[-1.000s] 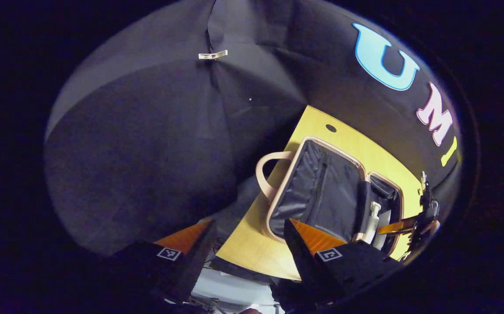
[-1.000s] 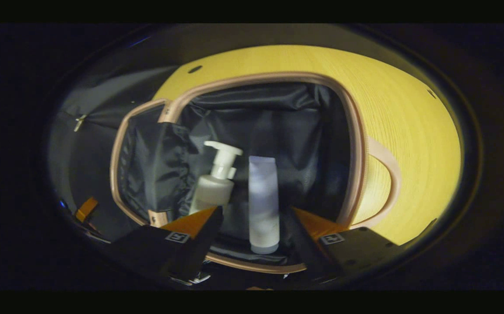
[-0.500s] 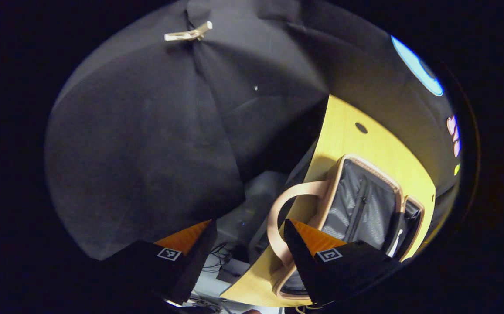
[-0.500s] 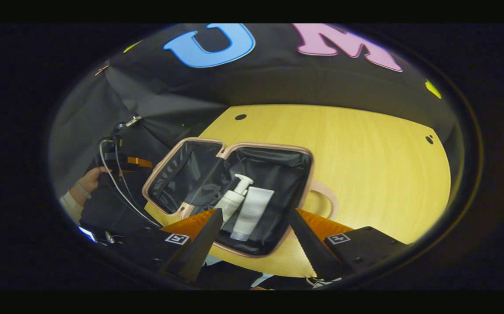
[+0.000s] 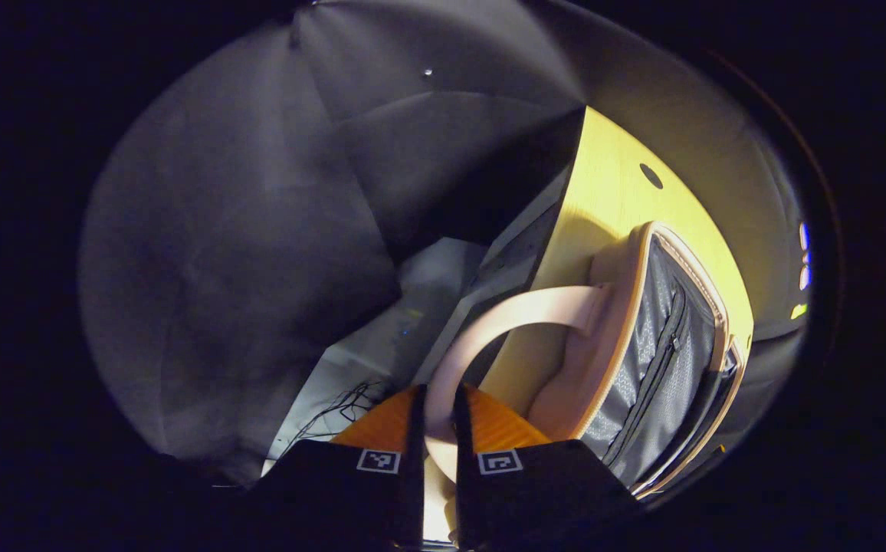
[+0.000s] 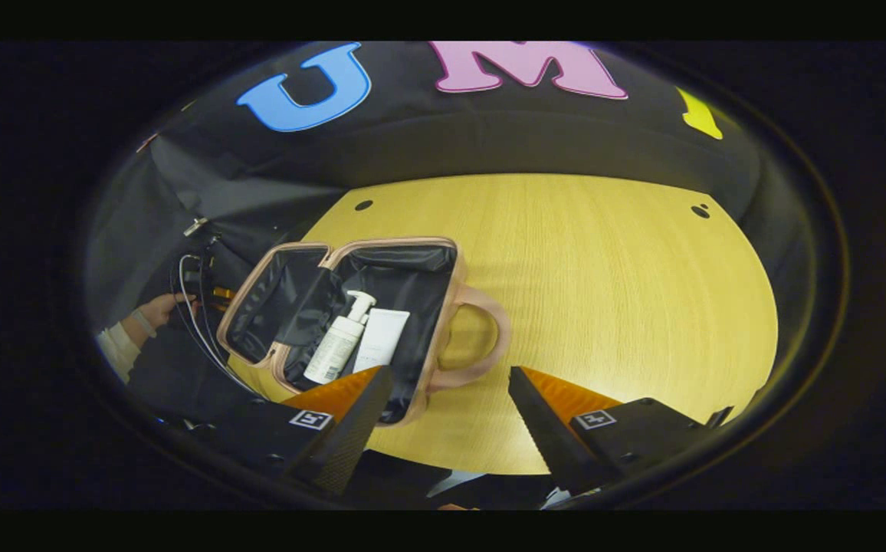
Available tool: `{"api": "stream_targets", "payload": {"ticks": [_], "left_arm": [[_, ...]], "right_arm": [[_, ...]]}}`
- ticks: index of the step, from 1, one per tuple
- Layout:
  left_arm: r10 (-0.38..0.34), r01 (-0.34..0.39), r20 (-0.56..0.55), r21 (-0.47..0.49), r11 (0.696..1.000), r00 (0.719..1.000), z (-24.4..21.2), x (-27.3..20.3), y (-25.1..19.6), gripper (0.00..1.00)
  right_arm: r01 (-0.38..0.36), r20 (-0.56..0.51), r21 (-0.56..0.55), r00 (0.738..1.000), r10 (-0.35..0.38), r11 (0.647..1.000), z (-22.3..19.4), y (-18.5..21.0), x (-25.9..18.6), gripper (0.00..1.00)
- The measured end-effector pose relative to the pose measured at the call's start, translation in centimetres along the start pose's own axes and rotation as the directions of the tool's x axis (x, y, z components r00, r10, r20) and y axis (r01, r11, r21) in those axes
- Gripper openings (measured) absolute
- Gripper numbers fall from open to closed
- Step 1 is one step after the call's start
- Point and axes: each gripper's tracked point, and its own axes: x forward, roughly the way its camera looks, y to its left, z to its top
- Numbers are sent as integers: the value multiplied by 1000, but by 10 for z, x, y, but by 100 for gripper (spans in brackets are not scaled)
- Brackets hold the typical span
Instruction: First open the suitcase, pack the skin care products into it, and then close the suitcase.
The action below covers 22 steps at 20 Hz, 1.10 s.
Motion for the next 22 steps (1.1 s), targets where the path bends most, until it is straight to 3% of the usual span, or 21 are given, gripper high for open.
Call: {"api": "stream_targets", "payload": {"ticks": [1, 4, 8, 9, 10, 13, 17, 22], "left_arm": [[-3, 3, 26, 6, 1000, 1000, 5, -4, -1, 18], [-124, 124, 81, 8, 992, 989, 19, -35, -26, 12], [-144, 121, 159, 145, 982, 977, 25, -87, -39, 6], [-150, 118, 190, 169, 979, 970, 26, -105, -48, 10], [-163, 122, 224, 188, 975, 961, 31, -126, -58, 6], [-237, 165, 304, 245, 956, 923, 31, -197, -99, 7], [-384, 269, 353, 332, 904, 853, 5, -279, -181, 6], [-489, 270, 326, 534, 801, 809, -48, -313, -306, 6]], "right_arm": [[-7, 8, 6, 1000, 7, 1000, 4, 1, -1, 98], [-25, 38, 2, 999, 25, 1000, 11, 7, -4, 98], [-64, 53, -39, 996, 66, 997, 11, 13, -9, 98], [-76, 53, -48, 995, 78, 996, 10, 13, -14, 98], [-89, 52, -59, 994, 92, 994, 10, 12, -18, 98], [-118, 78, -98, 989, 126, 988, 16, 10, -28, 98], [-154, 142, -144, 974, 175, 977, 31, -1, -48, 98], [-126, 226, -195, 959, 169, 973, 47, -42, -91, 98]]}}
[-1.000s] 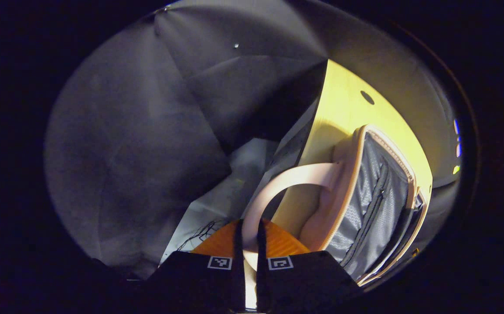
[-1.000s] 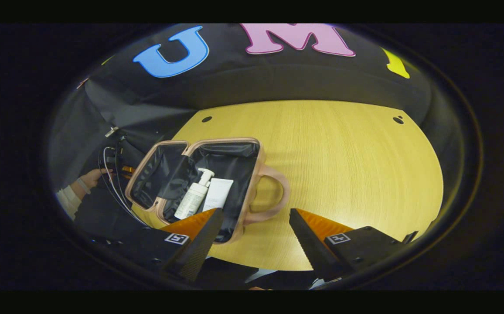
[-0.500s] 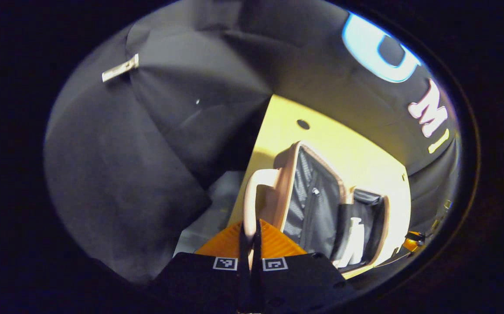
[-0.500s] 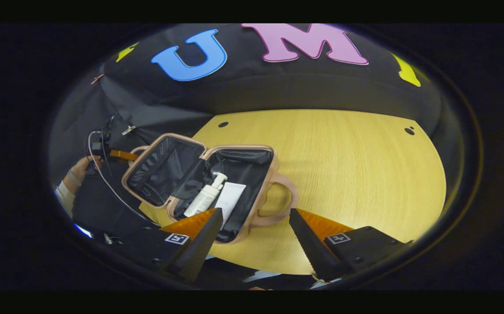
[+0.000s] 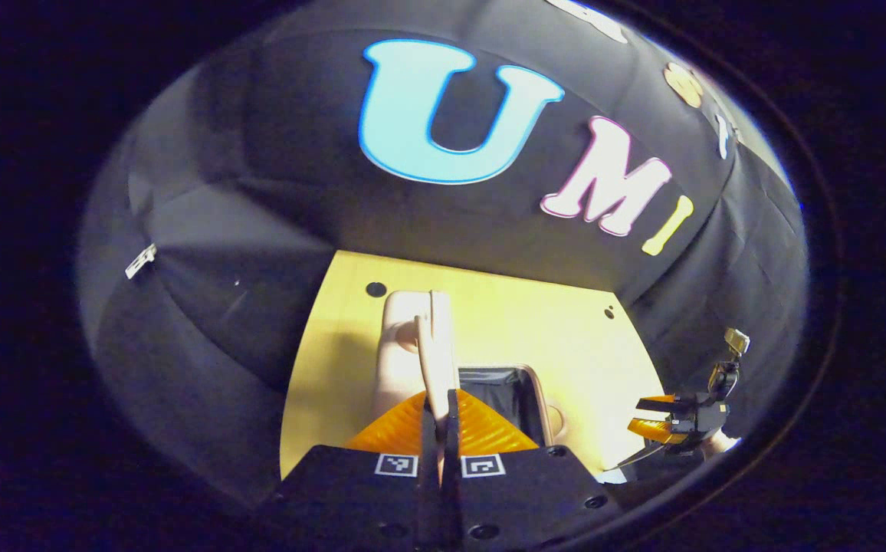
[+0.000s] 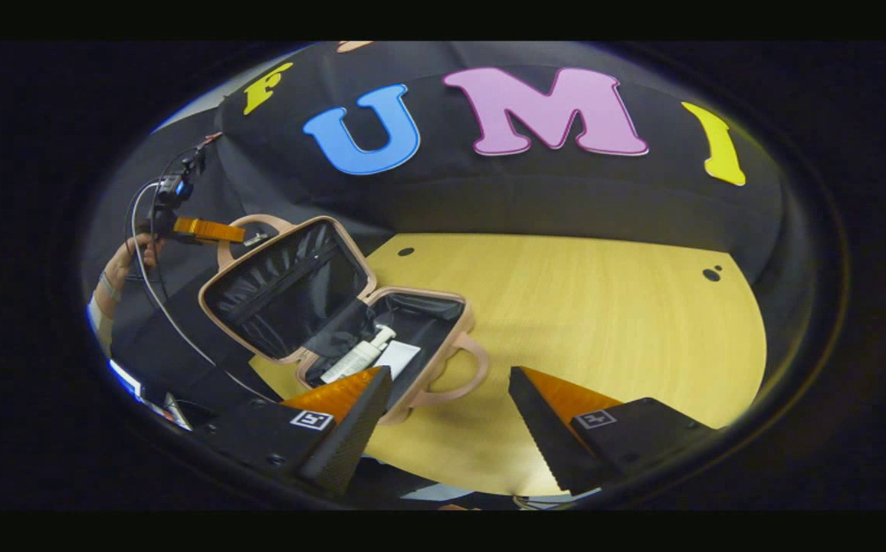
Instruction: First open the suitcase, pack the skin care products into it, and then close the suitcase.
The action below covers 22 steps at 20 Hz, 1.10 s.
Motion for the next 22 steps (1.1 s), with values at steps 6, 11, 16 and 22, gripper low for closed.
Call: {"api": "stream_targets", "payload": {"ticks": [6, 11, 16, 22], "left_arm": [[-180, 188, -86, 94, 978, 980, -47, 80, -141, 6], [-236, 253, -218, 55, 966, 947, -130, 165, -187, 6], [-182, 215, -311, 75, 974, 933, -180, 211, -196, 6], [-102, 137, -269, 115, 984, 958, -185, 223, -201, 24]], "right_arm": [[82, 54, -26, 995, -81, 996, -5, -58, -65, 98], [174, 65, 1, 983, -173, 985, -16, -105, -108, 98], [223, 87, 44, 970, -226, 974, -25, -132, -148, 97], [220, 120, 35, 968, -222, 975, -28, -169, -181, 98]]}}
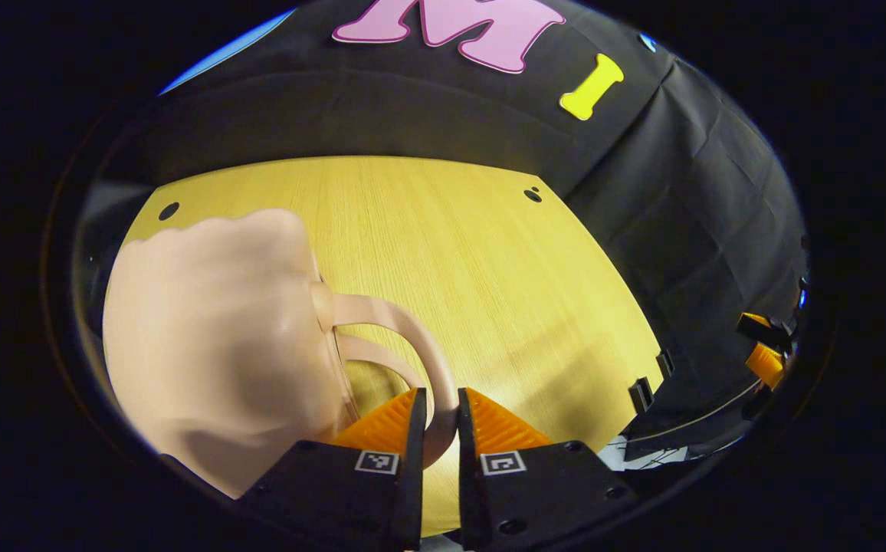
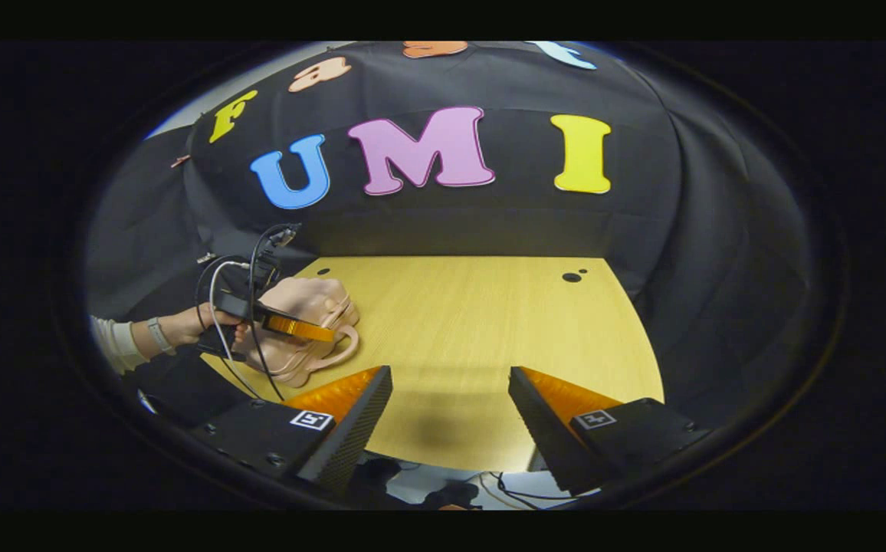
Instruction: First open the suitcase, pack the skin care products into it, and then close the suitcase.
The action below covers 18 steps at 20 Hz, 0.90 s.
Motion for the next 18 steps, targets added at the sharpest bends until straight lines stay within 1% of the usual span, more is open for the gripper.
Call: {"api": "stream_targets", "payload": {"ticks": [1, 2, 3, 4, 5, 6, 7, 8, 9, 10, 11, 12, 13, 14, 15, 16, 17, 18], "left_arm": [[52, -52, 27, 4, 999, 998, 3, -1, 5, 30], [93, -93, 63, -4, 996, 994, 10, -6, 8, 38], [140, -138, 107, -22, 990, 984, 18, -18, 8, 47], [203, -199, 153, -37, 979, 967, 28, -31, 5, 55], [269, -268, 212, -35, 963, 939, 37, -50, 2, 74], [320, -326, 278, -25, 945, 906, 46, -70, -6, 83], [348, -366, 351, -18, 931, 869, 59, -94, -19, 95], [367, -398, 422, -15, 917, 829, 71, -117, -37, 96], [393, -430, 488, -38, 902, 780, 80, -141, -51, 98], [404, -447, 550, -62, 892, 731, 87, -164, -69, 99], [410, -461, 611, -82, 884, 677, 95, -187, -85, 100], [408, -479, 674, -90, 873, 616, 99, -208, -98, 99], [394, -496, 724, -83, 865, 566, 104, -232, -113, 98], [380, -521, 763, -66, 851, 523, 111, -253, -124, 98], [371, -543, 791, -59, 837, 486, 117, -270, -130, 97], [363, -539, 804, -64, 840, 470, 119, -282, -135, 97], [346, -505, 809, -71, 860, 475, 121, -288, -143, 97], [335, -465, 811, -89, 881, 479, 122, -296, -145, 97]], "right_arm": [[-10, 11, -14, 1000, 11, 1000, 2, -8, -1, 98], [-18, 21, -28, 1000, 19, 999, 6, -17, -3, 97], [-26, 32, -47, 999, 28, 999, 12, -25, -5, 97], [-20, 50, -77, 998, 24, 997, 19, -33, -7, 97], [3, 76, -122, 997, 7, 993, 26, -44, -10, 98], [16, 110, -160, 994, 1, 987, 37, -49, -11, 97], [17, 150, -185, 989, 12, 983, 49, -49, -13, 98], [15, 199, -198, 980, 26, 980, 64, -45, -15, 97], [11, 245, -206, 969, 41, 978, 78, -40, -18, 98], [16, 292, -210, 955, 47, 978, 94, -34, -20, 98], [33, 339, -206, 940, 39, 978, 109, -31, -21, 97], [46, 385, -197, 922, 34, 979, 125, -26, -23, 97], [50, 427, -183, 904, 34, 982, 140, -17, -25, 97], [46, 466, -172, 884, 40, 984, 155, -6, -26, 97], [46, 495, -168, 868, 44, 985, 168, 4, -27, 97], [45, 514, -170, 856, 50, 984, 179, 12, -25, 97], [42, 532, -185, 844, 65, 982, 188, 24, -23, 97], [46, 558, -205, 826, 78, 978, 200, 34, -24, 98]]}}
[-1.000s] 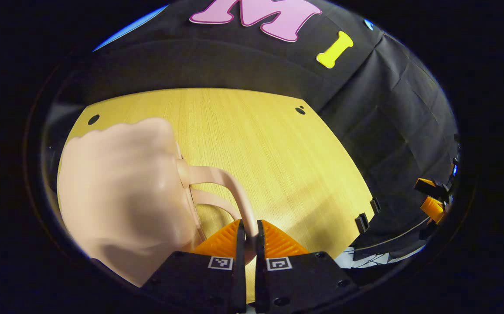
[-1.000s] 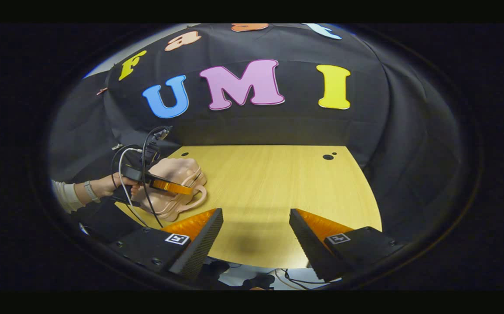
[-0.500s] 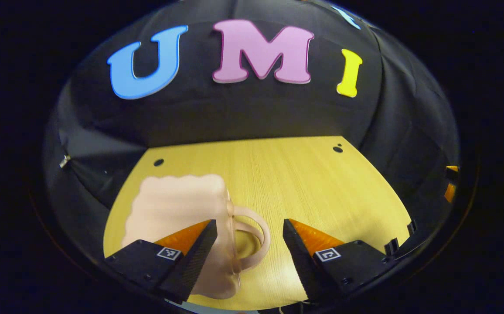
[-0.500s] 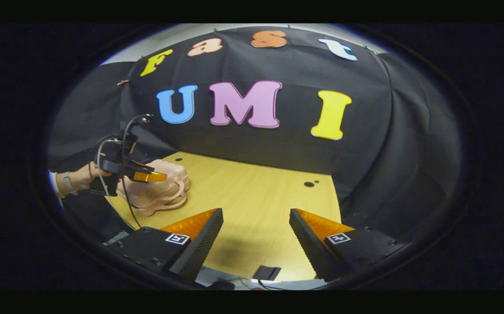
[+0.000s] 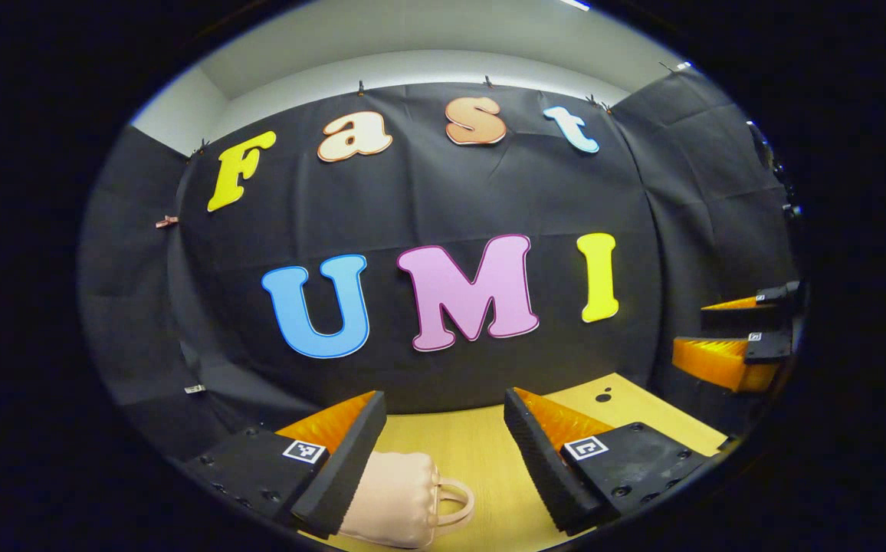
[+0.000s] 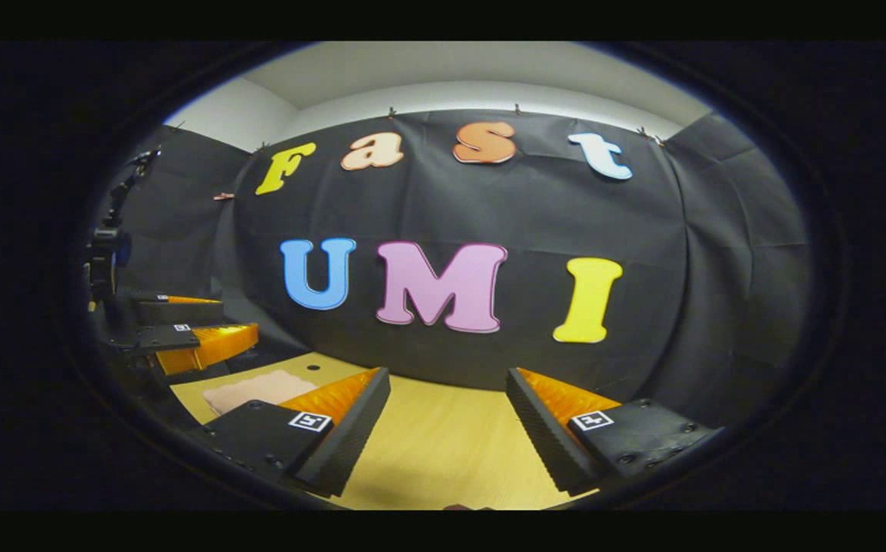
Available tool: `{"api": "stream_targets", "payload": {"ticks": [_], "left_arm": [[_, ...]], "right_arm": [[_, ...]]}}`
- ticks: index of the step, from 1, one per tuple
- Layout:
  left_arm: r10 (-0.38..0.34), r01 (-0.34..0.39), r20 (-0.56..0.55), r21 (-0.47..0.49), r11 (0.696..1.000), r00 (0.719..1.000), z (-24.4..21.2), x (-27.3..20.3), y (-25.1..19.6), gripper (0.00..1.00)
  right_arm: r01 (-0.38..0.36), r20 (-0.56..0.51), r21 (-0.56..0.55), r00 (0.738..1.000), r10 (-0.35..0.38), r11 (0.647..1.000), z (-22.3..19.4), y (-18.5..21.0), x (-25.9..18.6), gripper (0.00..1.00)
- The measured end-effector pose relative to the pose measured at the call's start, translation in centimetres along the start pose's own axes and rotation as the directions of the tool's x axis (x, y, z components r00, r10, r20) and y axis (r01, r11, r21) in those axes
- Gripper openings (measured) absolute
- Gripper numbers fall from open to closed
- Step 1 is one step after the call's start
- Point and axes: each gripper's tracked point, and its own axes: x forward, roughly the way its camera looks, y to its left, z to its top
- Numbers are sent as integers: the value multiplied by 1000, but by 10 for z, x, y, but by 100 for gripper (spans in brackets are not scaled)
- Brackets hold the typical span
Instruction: First open the suitcase, pack the skin care products into it, and then close the suitcase.
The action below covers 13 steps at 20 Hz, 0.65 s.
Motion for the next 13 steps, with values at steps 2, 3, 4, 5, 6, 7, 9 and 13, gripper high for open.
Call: {"api": "stream_targets", "payload": {"ticks": [2, 3, 4, 5, 6, 7, 9, 13], "left_arm": [[14, -13, 14, -54, 998, 1000, 14, -2, 12, 97], [36, -35, 26, -54, 998, 999, 20, -3, 21, 98], [52, -49, 45, -48, 998, 998, 28, -1, 31, 98], [61, -58, 61, -38, 998, 996, 34, -1, 37, 97], [70, -69, 83, -20, 997, 994, 40, -4, 45, 97], [76, -77, 104, 4, 997, 992, 47, -6, 50, 97], [81, -86, 140, 30, 996, 987, 57, -5, 57, 97], [57, -53, 140, -33, 998, 989, 58, -5, 55, 97]], "right_arm": [[-6, 72, -53, 997, 10, 999, 22, 12, 12, 91], [-21, 90, -64, 996, 27, 998, 28, 22, 17, 100], [-48, 98, -67, 994, 54, 997, 31, 36, 23, 99], [-76, 100, -70, 992, 83, 995, 31, 48, 28, 99], [-99, 99, -73, 989, 106, 992, 32, 57, 32, 98], [-107, 101, -78, 988, 114, 991, 32, 62, 35, 96], [-115, 98, -72, 988, 122, 991, 32, 70, 41, 96], [-126, 88, -68, 987, 132, 990, 29, 80, 48, 96]]}}
